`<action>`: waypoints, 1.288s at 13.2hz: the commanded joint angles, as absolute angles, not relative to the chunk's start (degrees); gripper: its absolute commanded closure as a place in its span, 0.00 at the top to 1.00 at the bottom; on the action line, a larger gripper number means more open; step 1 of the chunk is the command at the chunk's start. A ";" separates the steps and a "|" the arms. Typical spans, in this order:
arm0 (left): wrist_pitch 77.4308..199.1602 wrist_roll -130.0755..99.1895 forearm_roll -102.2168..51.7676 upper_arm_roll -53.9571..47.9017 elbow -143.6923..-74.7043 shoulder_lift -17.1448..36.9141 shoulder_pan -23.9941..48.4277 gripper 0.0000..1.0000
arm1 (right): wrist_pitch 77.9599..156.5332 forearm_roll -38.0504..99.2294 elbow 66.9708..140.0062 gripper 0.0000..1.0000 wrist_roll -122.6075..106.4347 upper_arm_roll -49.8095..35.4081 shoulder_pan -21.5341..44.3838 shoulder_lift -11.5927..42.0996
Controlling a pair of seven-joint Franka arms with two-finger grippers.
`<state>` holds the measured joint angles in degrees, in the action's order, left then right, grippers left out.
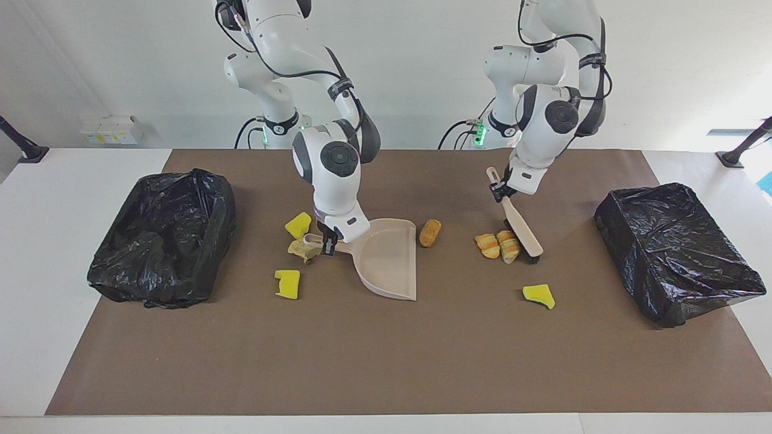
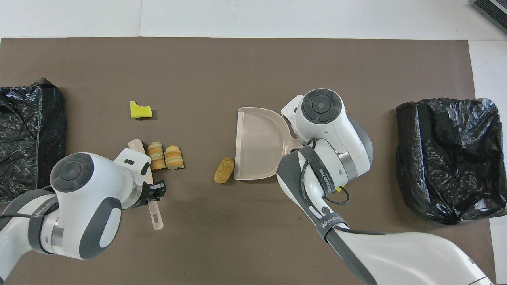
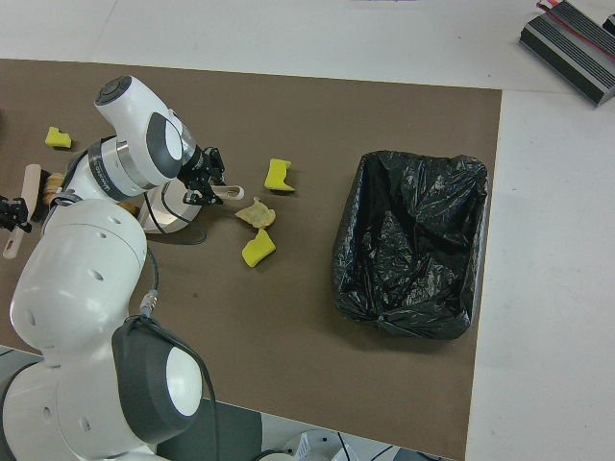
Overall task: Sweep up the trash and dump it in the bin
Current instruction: 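Sweep the bread chunks with the brush toward the dustpan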
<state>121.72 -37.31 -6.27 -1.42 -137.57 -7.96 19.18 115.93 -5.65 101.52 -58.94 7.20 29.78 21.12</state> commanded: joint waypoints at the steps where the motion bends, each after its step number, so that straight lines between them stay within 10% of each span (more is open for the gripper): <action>1: 124.97 -44.28 -6.41 -0.53 -139.31 -8.80 24.50 0.00 | 116.01 -5.19 103.71 0.00 -62.12 6.94 29.88 19.69; 17: 130.97 -44.03 -14.85 -0.44 -125.16 -0.26 40.61 0.00 | 116.72 -5.63 105.03 0.00 -64.16 7.03 29.97 19.25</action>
<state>133.08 -44.41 -13.70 -1.53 -128.32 -1.71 40.12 115.93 -5.71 102.47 -62.37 7.20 30.11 20.69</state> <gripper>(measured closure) 0.740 0.683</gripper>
